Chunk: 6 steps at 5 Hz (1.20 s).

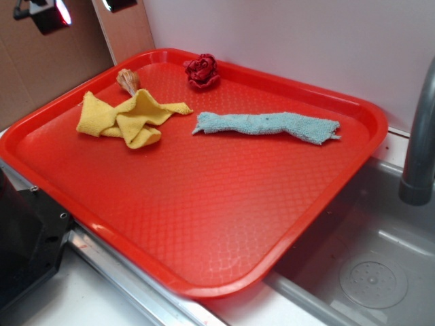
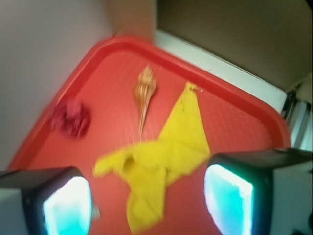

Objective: Grab the shell.

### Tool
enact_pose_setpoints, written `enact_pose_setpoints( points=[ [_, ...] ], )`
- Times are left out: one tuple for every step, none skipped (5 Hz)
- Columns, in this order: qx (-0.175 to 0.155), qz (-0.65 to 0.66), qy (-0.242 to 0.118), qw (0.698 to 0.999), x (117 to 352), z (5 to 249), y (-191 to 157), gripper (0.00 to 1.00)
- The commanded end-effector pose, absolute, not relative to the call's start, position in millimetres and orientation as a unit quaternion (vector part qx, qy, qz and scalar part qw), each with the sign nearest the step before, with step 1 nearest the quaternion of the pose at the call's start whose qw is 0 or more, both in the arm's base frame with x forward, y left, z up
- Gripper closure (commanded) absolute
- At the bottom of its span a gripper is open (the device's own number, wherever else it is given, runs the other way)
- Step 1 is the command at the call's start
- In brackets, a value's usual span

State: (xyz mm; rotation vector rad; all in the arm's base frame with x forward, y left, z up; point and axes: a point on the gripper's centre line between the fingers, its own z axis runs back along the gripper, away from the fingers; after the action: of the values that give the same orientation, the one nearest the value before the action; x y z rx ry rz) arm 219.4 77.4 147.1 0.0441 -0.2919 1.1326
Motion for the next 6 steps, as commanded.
enact_pose_setpoints(
  points=[
    [0.102,0.619,-0.173,0.759,255,96,133,0.00],
    [0.138,0.631,-0.183,0.741,259,76,143,0.00],
    [0.163,0.640,-0.179,0.730,259,59,154,0.00],
    [0.179,0.639,-0.172,0.728,258,49,160,0.00],
    [0.181,0.638,-0.172,0.729,261,43,157,0.00],
    [0.181,0.639,-0.181,0.725,261,38,154,1.00]
  ],
)
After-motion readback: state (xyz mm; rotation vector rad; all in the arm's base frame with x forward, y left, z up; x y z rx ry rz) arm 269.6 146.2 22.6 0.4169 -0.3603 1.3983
